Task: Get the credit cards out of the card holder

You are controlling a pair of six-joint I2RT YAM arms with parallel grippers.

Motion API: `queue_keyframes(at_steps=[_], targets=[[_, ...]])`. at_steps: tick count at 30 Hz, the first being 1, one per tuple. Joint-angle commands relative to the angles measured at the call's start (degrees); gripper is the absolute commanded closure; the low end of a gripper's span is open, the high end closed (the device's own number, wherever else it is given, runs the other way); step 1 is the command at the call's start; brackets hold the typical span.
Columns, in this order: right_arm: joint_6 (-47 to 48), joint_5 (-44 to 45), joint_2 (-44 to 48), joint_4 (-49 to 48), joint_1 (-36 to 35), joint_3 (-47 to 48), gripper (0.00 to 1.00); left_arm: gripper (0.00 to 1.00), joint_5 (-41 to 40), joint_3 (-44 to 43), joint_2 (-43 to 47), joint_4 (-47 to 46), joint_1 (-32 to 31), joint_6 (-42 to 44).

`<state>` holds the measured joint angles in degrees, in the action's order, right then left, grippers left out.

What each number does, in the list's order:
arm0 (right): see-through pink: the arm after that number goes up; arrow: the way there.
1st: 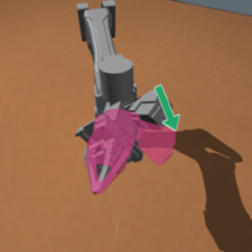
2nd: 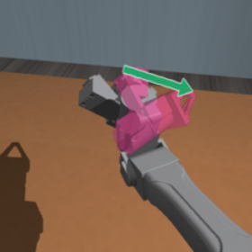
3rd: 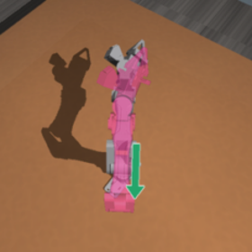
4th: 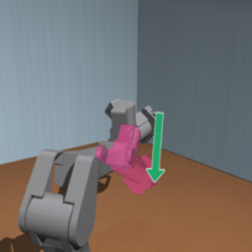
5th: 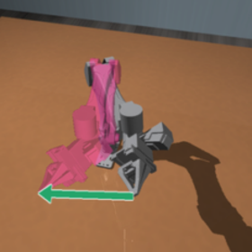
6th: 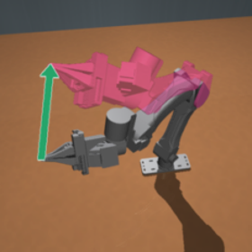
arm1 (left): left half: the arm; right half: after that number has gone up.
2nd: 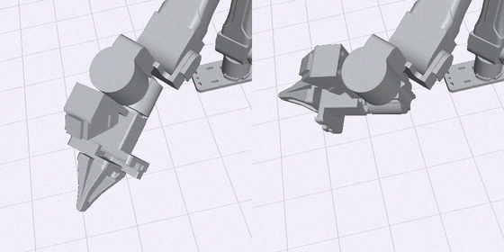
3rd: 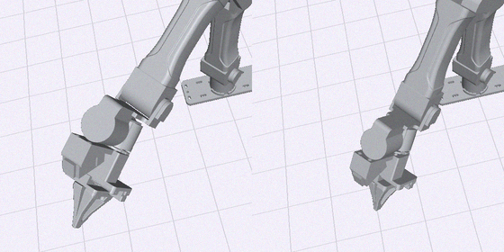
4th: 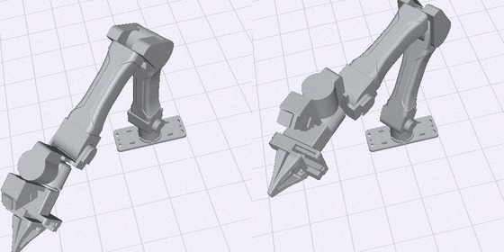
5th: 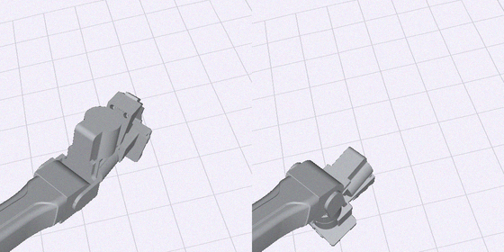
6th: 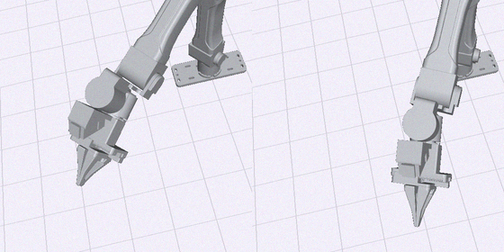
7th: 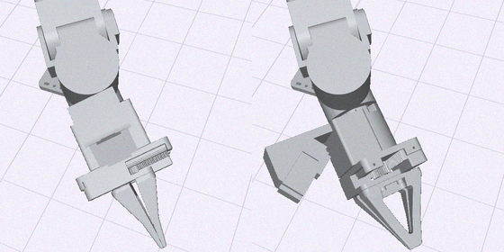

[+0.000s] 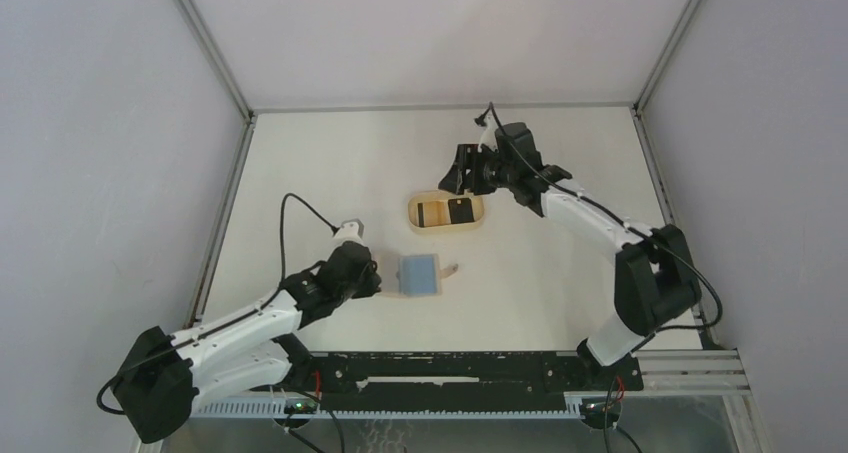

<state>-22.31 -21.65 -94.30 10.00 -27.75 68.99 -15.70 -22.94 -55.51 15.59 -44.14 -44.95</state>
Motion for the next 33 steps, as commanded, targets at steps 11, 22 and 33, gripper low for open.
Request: queue_keyframes(at_steps=[11,22,33], targets=[[-3.6,0.0,18.1,-11.9,-3.6,-17.5,0.27,1.00,1.8,-17.1,3.0,8.3,-0.2,4.1],[-15.7,-14.7,24.5,-30.8,-1.3,-23.1,0.28,1.00,6.3,-34.3,2.4,16.6,1.6,14.1],[-35.3,-24.3,17.2,-61.8,-1.7,-25.3,0.30,1.00,18.9,-40.7,3.4,15.4,6.7,16.9]])
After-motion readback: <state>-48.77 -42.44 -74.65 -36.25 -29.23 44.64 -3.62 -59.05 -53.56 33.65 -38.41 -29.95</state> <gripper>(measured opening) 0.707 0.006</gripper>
